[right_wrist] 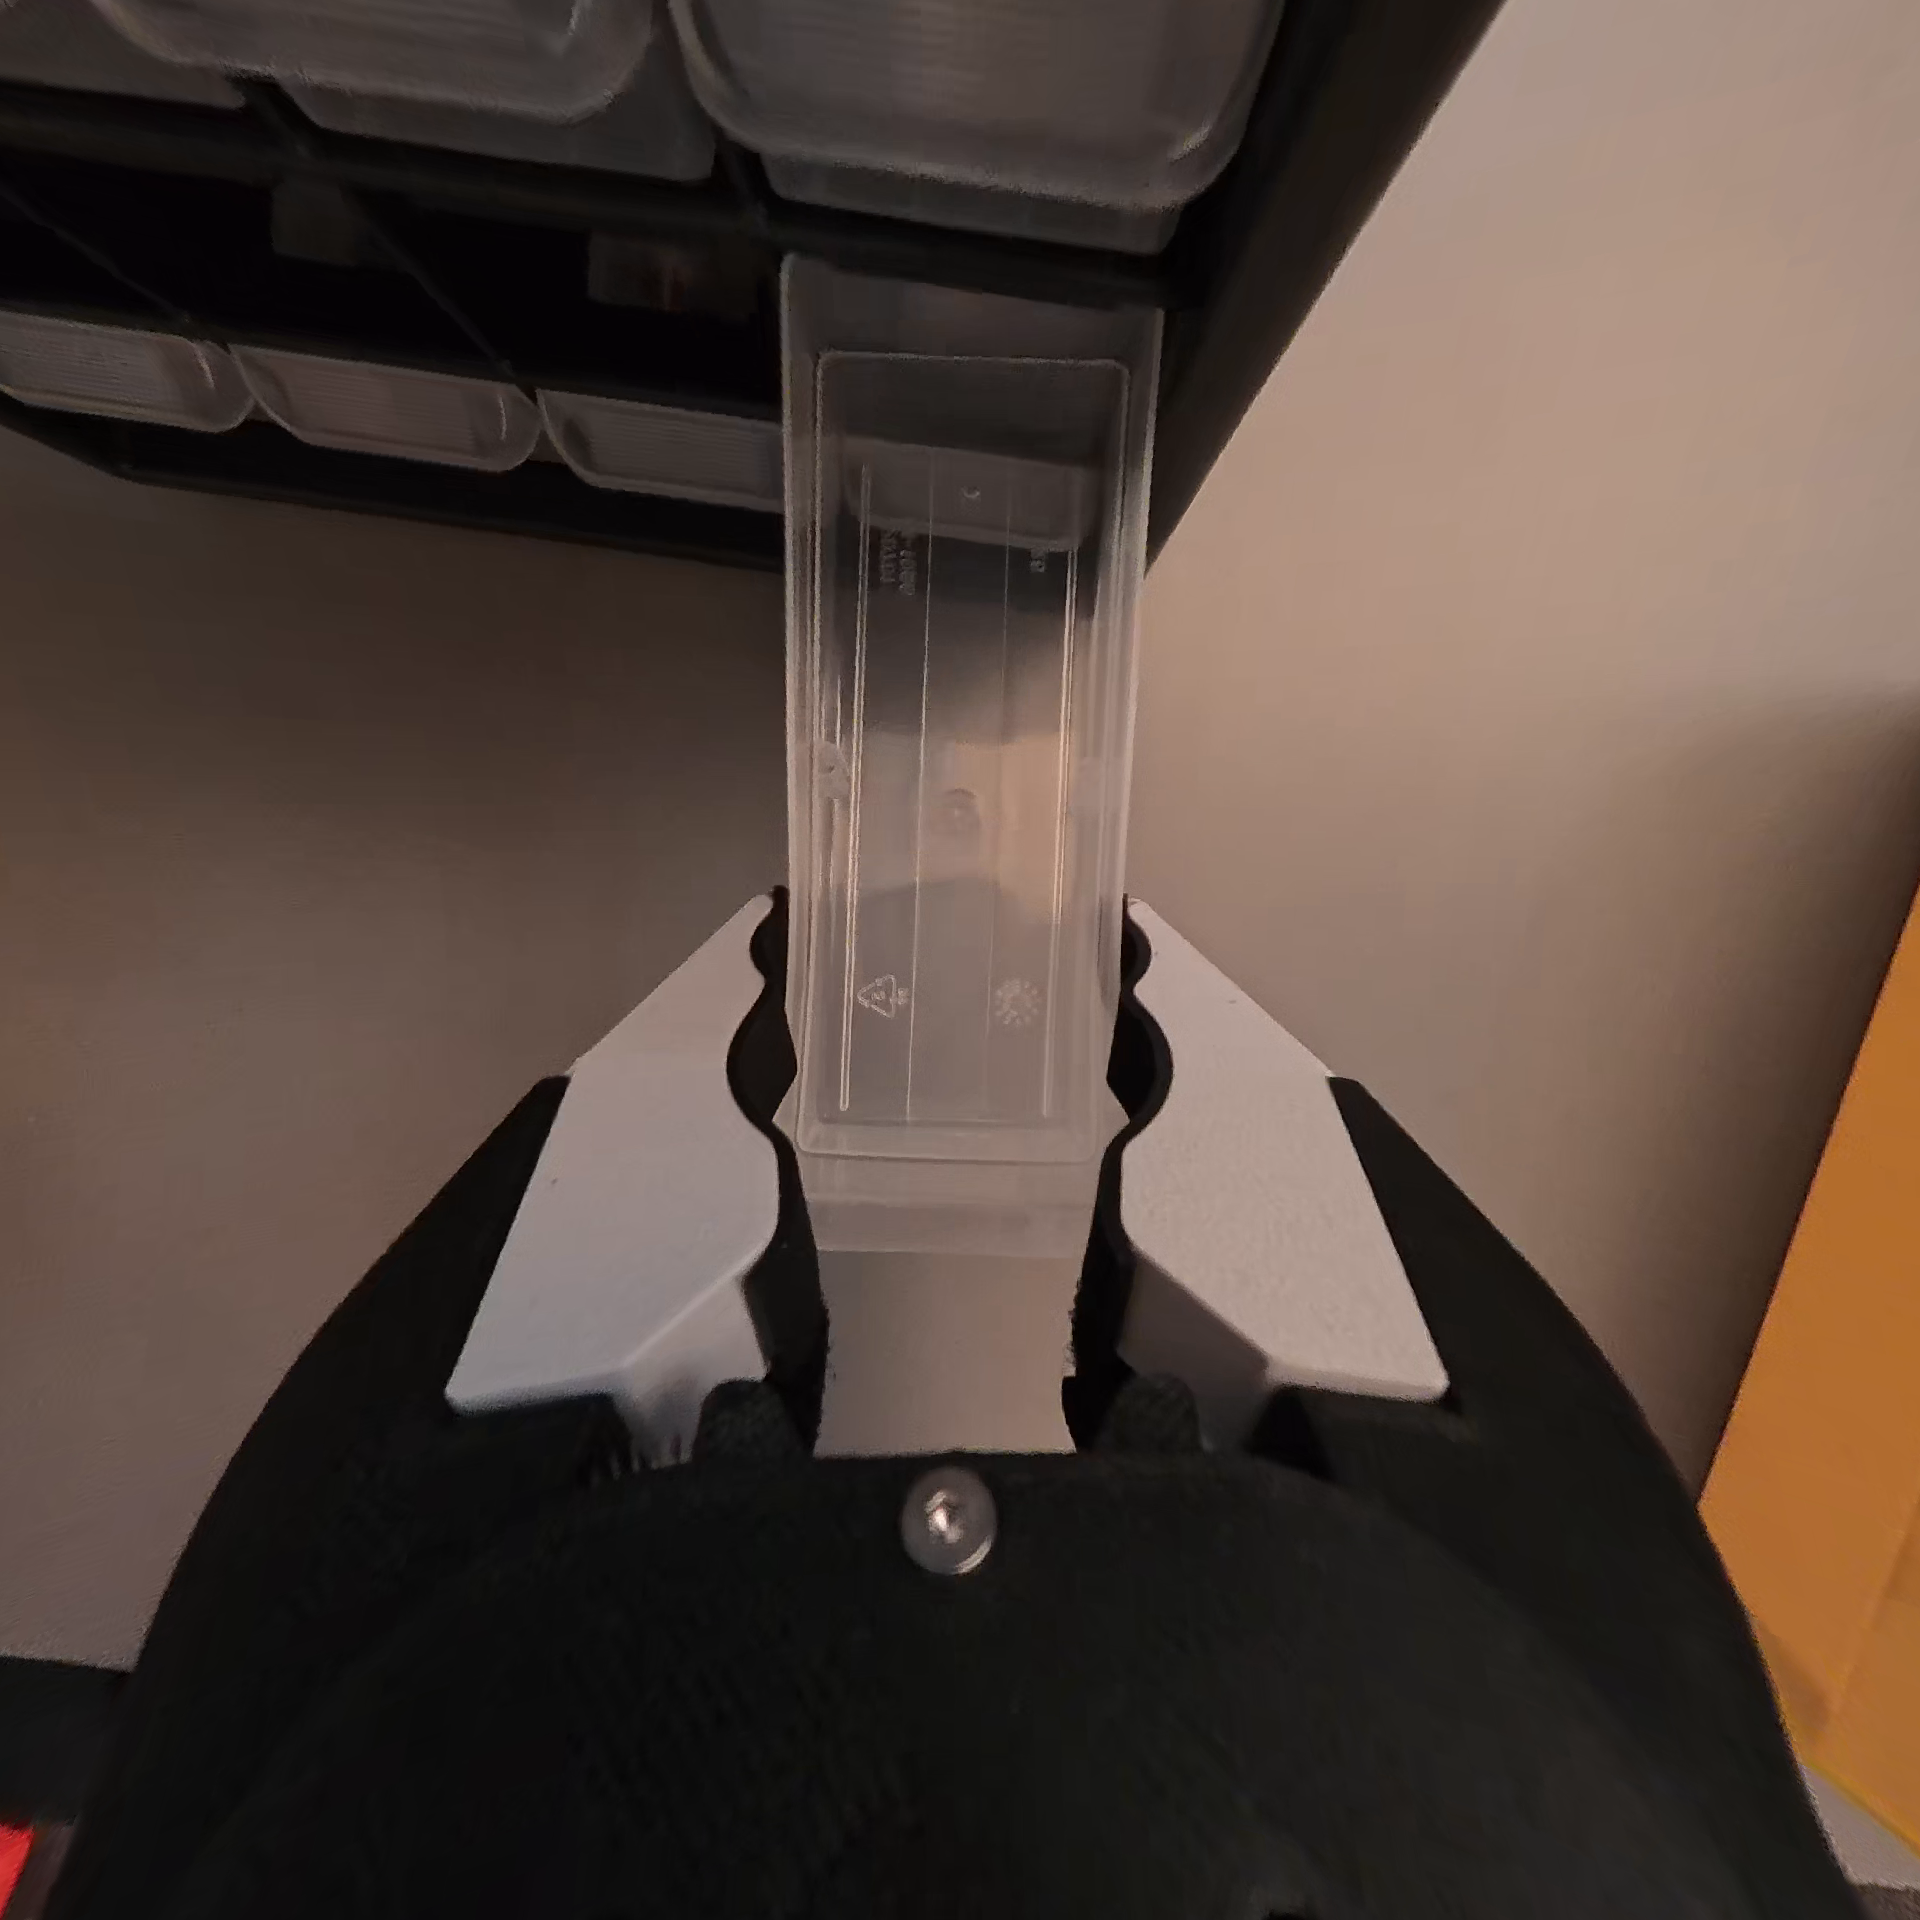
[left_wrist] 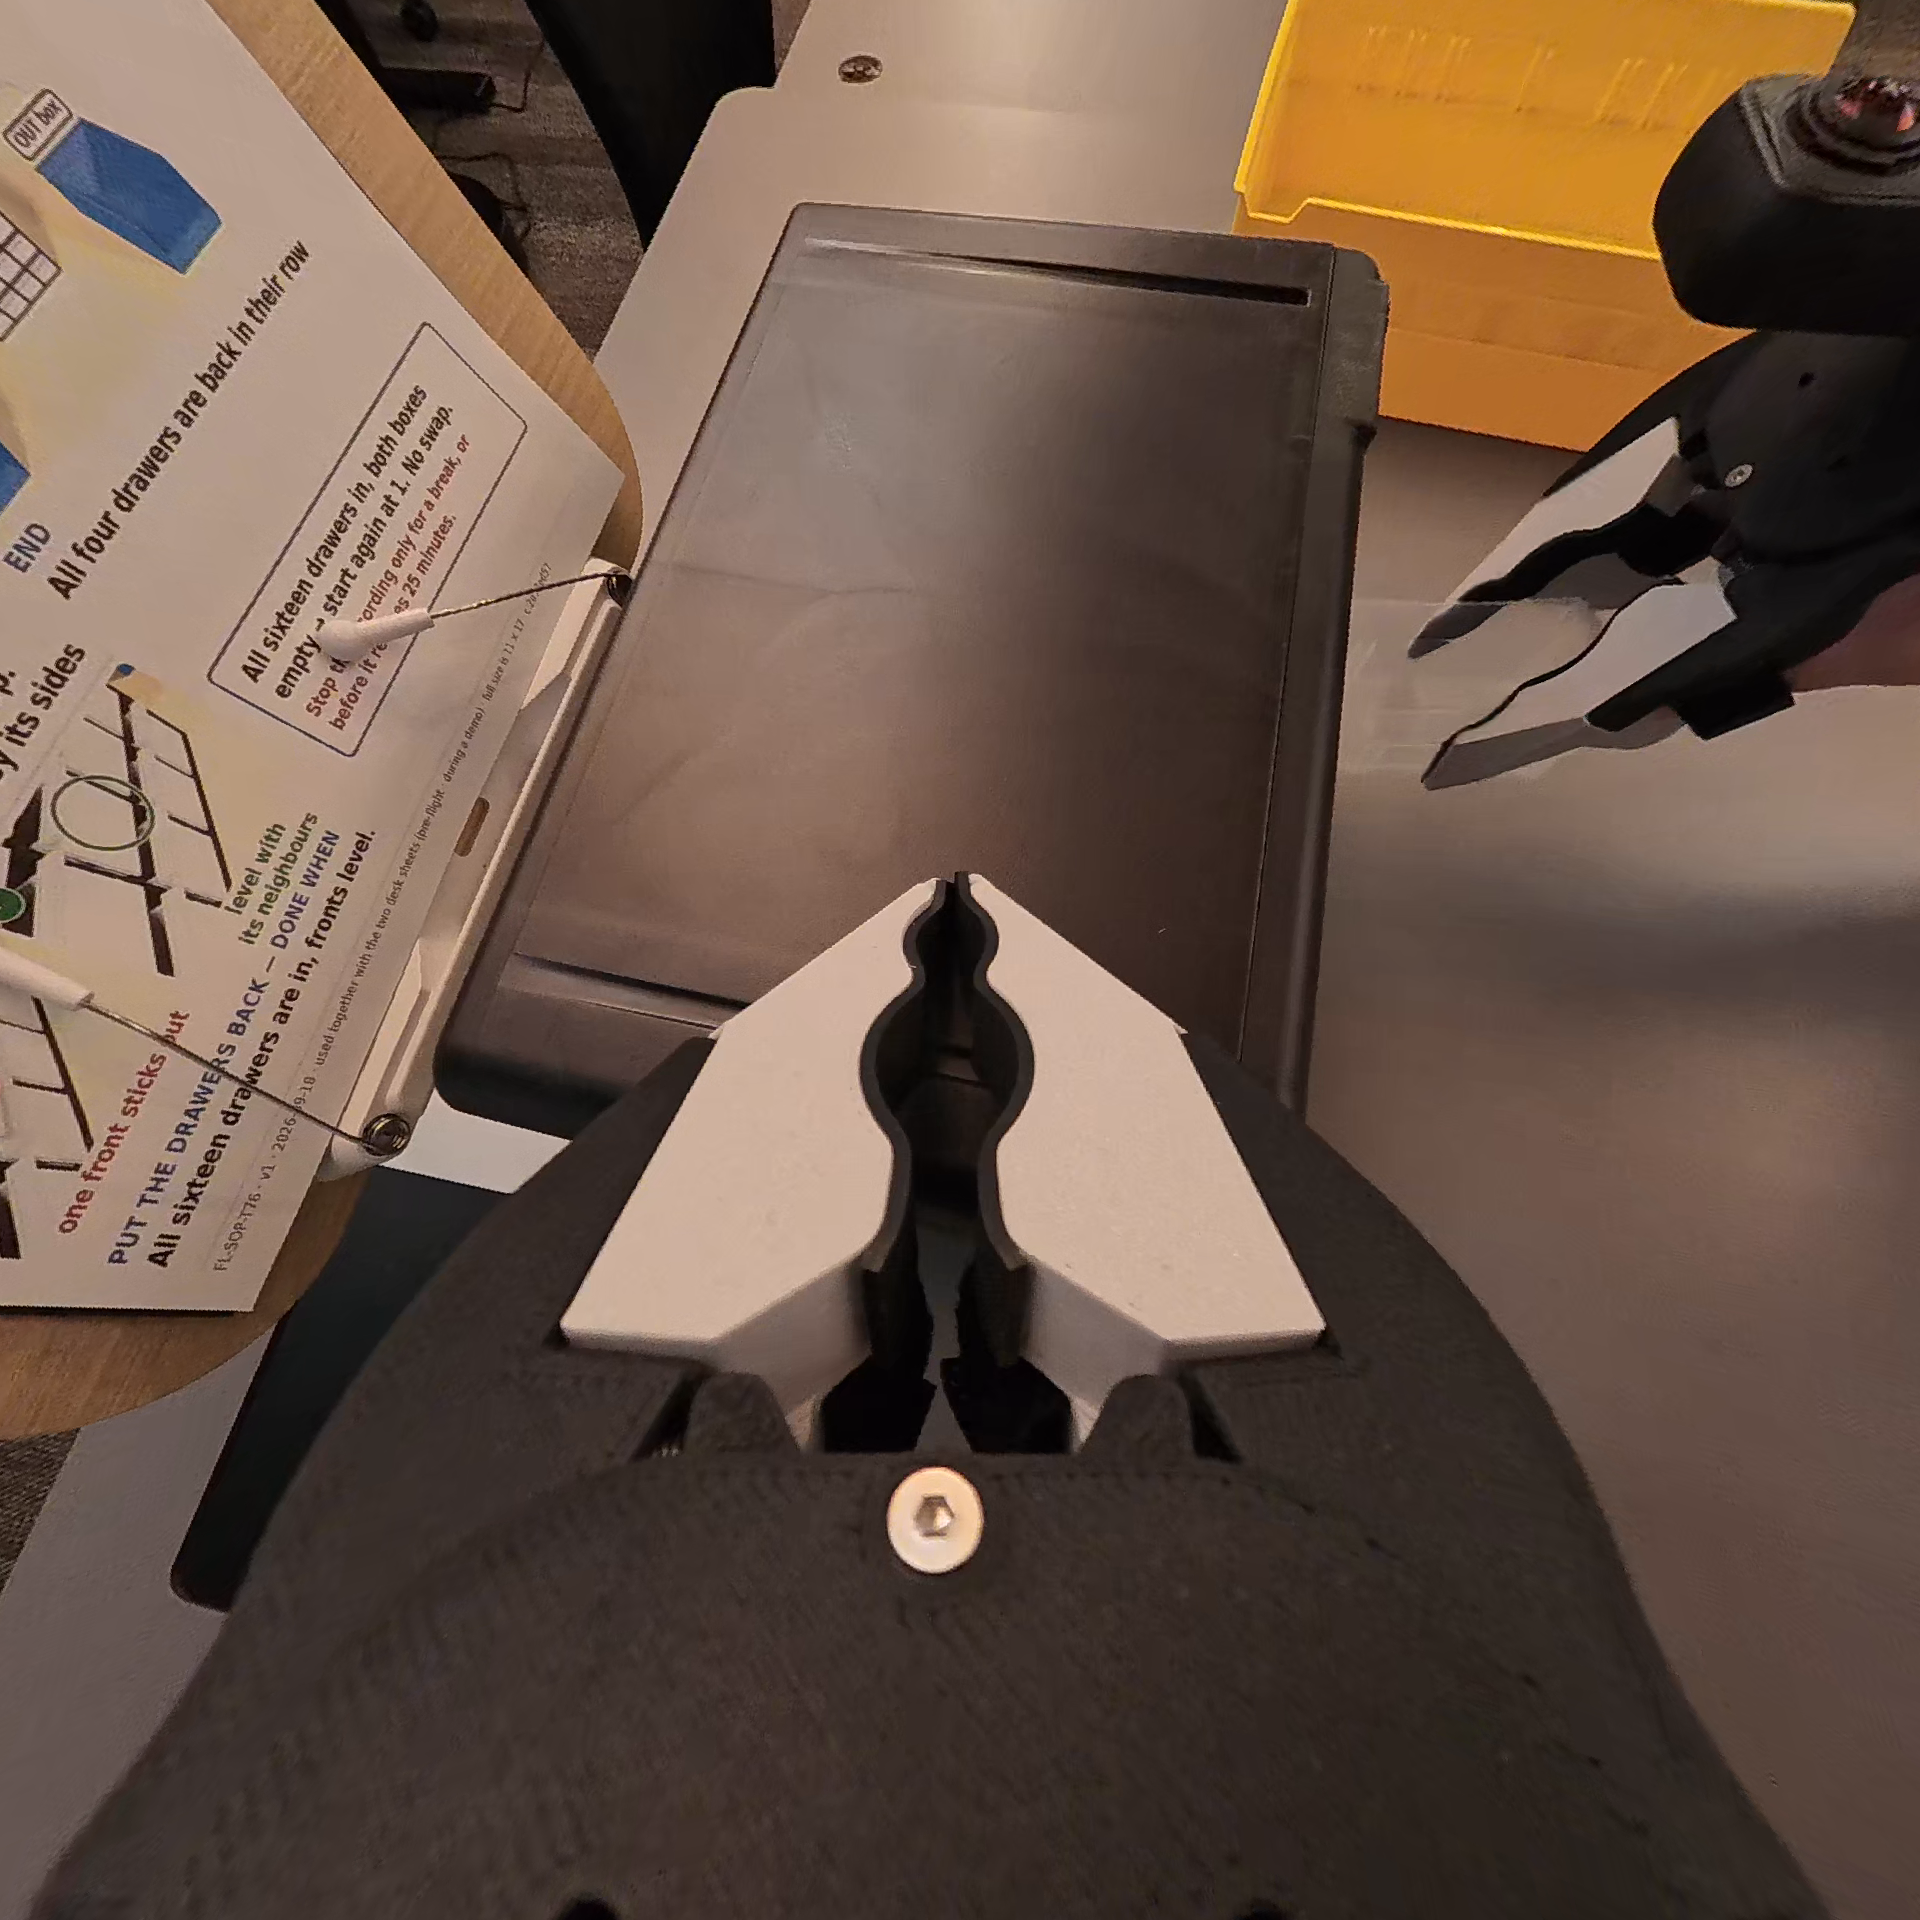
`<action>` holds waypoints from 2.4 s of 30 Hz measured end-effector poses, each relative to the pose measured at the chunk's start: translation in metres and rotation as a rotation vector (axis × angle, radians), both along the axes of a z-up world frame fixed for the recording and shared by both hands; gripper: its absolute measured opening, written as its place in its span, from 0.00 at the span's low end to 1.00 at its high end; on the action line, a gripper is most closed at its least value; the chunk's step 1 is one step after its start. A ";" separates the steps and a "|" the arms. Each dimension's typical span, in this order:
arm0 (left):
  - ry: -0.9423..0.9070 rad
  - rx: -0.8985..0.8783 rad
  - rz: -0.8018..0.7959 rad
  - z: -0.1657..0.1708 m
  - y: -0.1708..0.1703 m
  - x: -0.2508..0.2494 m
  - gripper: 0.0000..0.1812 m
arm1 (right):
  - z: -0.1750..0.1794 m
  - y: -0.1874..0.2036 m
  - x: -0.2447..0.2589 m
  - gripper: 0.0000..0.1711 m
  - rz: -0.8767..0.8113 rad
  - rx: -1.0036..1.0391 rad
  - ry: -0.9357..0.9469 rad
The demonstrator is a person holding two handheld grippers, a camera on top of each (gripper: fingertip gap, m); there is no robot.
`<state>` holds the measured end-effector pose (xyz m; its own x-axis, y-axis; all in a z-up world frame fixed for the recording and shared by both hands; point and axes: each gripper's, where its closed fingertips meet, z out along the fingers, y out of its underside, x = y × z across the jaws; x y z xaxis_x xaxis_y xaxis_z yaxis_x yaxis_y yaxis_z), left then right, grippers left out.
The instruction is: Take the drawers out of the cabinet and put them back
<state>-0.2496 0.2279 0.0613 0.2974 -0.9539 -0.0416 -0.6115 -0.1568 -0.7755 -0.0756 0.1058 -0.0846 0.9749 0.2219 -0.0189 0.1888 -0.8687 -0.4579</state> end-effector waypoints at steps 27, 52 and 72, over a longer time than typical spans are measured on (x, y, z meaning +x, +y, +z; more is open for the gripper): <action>-0.014 -0.010 -0.009 0.000 0.000 0.000 0.00 | 0.031 -0.012 -0.016 0.17 0.904 0.982 -0.557; -0.037 -0.041 -0.001 0.000 0.000 0.000 0.00 | 0.027 0.079 -0.015 0.06 0.858 1.003 -0.819; -0.252 -0.020 0.067 0.037 0.002 -0.013 0.00 | 0.085 0.020 -0.034 0.13 0.790 1.180 -0.374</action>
<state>-0.2628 0.2297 0.0983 0.3583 -0.9316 0.0604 -0.3870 -0.2071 -0.8985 -0.1097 0.1255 0.0005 0.5026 0.3959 0.7685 0.6918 0.3490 -0.6322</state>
